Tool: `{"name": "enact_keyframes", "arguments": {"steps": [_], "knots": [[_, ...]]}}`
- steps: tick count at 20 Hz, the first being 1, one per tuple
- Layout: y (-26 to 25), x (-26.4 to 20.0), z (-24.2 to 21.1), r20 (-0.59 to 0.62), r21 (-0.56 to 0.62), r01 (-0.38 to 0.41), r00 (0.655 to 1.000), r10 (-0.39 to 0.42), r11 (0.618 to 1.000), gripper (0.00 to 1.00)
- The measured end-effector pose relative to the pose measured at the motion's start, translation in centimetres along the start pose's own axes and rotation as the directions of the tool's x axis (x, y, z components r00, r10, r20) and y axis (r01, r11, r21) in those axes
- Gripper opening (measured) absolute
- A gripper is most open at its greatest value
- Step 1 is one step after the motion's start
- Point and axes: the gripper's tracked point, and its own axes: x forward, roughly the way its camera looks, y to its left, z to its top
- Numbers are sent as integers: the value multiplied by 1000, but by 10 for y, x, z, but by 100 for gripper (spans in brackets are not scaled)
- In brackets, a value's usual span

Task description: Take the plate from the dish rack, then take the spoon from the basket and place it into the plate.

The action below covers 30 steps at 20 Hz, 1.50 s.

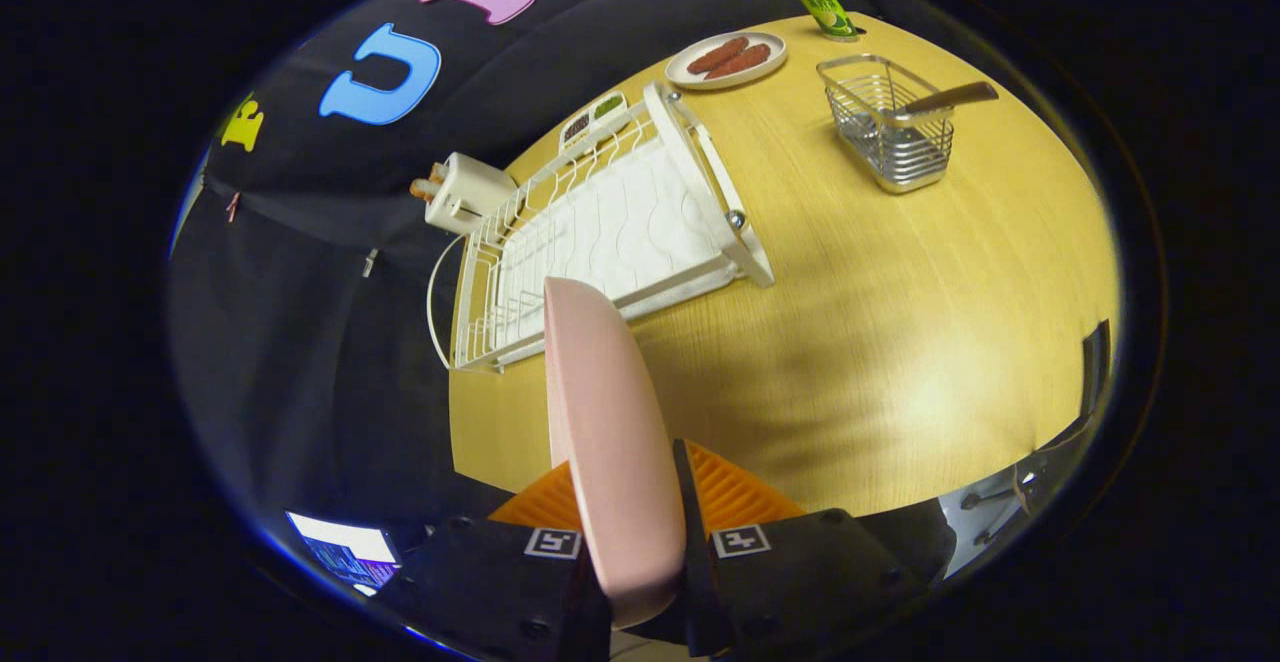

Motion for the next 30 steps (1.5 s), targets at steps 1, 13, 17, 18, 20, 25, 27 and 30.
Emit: {"name": "enact_keyframes", "arguments": {"steps": [1, 13, 17, 18, 20, 25, 27, 30], "knots": [[-4, 11, -5, -13, -6, 10, 1000, -10, 1000, 33], [-5, 71, -17, -44, 90, -5, 999, 9, 996, 34], [-21, 71, -12, -34, 48, 64, 997, -62, 997, 47], [-27, 71, -11, -32, 40, 86, 996, -85, 995, 48], [-37, 67, -9, -27, 13, 132, 991, -132, 991, 56], [-43, 46, 3, 17, -5, 142, 990, -142, 990, 66], [-50, 24, 13, 57, -47, 153, 987, -150, 987, 68], [-62, -27, 50, 180, -115, 193, 969, -171, 974, 68]]}}
